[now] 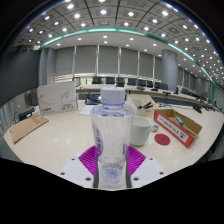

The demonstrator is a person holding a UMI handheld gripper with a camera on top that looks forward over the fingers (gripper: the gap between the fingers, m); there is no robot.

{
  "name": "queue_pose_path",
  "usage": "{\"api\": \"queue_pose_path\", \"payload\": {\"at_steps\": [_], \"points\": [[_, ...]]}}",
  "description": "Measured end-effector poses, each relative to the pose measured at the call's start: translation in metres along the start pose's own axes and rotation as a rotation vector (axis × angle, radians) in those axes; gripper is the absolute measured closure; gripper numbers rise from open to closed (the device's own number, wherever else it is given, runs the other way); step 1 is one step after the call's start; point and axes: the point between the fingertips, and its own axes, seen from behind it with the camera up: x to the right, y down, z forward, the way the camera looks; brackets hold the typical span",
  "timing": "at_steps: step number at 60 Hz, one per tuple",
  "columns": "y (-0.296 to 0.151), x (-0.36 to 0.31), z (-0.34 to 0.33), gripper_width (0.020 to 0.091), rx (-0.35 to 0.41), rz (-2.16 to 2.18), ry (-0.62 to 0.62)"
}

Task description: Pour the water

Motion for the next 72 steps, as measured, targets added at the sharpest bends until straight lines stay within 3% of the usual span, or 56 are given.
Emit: {"api": "queue_pose_path", "payload": {"at_steps": [3, 15, 26, 35, 57, 72], "points": [[-0.006, -0.007, -0.003, 0.0767, -0.002, 0.005, -0.013], [-0.071, -0.039, -0.002, 0.0766, 0.057, 0.156, -0.101], [-0.16, -0.061, 0.015, 0.0768, 0.097, 0.635, -0.28], [-0.203, -0.059, 0.04, 0.0769, 0.062, 1.124, -0.435], [-0.183, -0.026, 0.109, 0.077, -0.098, 1.947, -0.603], [-0.161, -0.024, 0.122, 0.0768, -0.169, 2.018, -0.583]]}}
